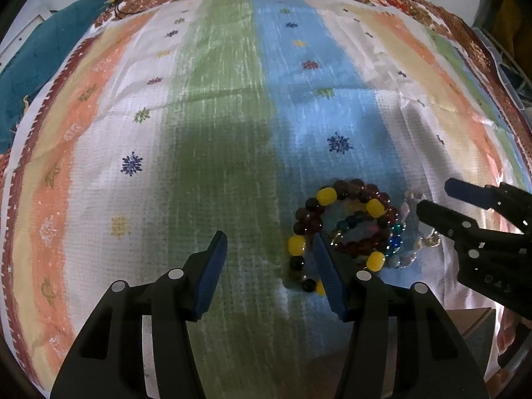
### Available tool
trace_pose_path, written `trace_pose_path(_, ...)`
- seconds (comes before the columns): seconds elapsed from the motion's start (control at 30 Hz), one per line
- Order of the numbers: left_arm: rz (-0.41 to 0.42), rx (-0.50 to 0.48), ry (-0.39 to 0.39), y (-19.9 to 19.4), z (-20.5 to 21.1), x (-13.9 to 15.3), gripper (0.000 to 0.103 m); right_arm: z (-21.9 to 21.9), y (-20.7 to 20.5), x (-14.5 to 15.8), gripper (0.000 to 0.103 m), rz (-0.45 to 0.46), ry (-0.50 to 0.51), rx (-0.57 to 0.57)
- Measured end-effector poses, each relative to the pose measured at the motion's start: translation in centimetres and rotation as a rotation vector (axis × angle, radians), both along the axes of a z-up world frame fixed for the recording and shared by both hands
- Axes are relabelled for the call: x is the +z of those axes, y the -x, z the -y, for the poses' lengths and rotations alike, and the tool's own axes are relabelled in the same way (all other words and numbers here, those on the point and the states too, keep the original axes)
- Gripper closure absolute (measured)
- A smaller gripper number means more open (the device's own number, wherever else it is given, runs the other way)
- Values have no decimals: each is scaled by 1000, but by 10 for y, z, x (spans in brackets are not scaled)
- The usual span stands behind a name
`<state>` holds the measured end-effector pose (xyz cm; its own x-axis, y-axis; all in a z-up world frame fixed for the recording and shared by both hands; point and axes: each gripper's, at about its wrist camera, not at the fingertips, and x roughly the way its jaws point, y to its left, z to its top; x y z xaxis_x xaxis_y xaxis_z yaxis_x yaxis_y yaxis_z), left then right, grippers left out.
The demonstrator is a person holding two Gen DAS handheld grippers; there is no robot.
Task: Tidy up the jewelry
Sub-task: 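Grasp the black and yellow bead bracelet with left tool while right tool grasps clear charm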
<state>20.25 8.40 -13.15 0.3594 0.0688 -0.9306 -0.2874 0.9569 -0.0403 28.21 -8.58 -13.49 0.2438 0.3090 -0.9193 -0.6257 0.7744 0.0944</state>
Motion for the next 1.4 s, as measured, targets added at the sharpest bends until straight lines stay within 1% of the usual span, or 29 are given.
trace_pose_path(0.07,-6,-9,-18,-2,1,-3,49,-1,-1,-2,48,2,6,1)
trace_pose_path(0.2,-14,-10,-10,-3,-2,-9,49,-2,-5,-9,48,-3,21,0)
trace_pose_path(0.43,-21,-30,-35,-4,0,-16,50,-5,-11,-14,48,-17,12,-2)
trace_pose_path(0.47,-19,-35,-41,-3,1,-16,50,-5,-10,-14,54,-15,14,1)
trace_pose_path(0.5,-19,-41,-46,-3,1,-16,51,-5,-10,-14,65,-10,31,3)
trace_pose_path(0.57,-18,-39,-47,-2,0,-16,53,-4,-11,-14,72,0,50,2)
trace_pose_path(0.67,-20,-35,-55,-1,-1,-17,61,-4,-12,-16,78,3,61,-2)
trace_pose_path(0.73,-18,-45,-55,-1,1,-18,74,-2,-12,-16,83,5,61,-4)
trace_pose_path(0.77,-14,-51,-51,-1,2,-18,79,-1,-13,-17,88,2,58,-9)
trace_pose_path(0.8,-11,-58,-48,0,4,-17,89,0,-14,-16,91,-4,53,-15)
trace_pose_path(0.83,-9,-64,-49,1,5,-17,92,2,-15,-16,91,-11,45,-19)
trace_pose_path(0.9,-3,-70,-55,3,6,-16,92,3,-15,-16,91,-19,36,-23)
trace_pose_path(1.1,7,-53,-31,5,1,-11,92,3,-13,-12,91,-4,35,-16)
trace_pose_path(1.2,20,-37,-25,8,-5,-6,92,3,-10,-10,91,19,61,-13)
trace_pose_path(1.27,29,-22,-38,10,-7,-1,92,5,-9,-7,91,39,85,-14)
trace_pose_path(1.4,43,-22,-84,15,-5,7,92,13,-9,-1,91,39,76,-35)
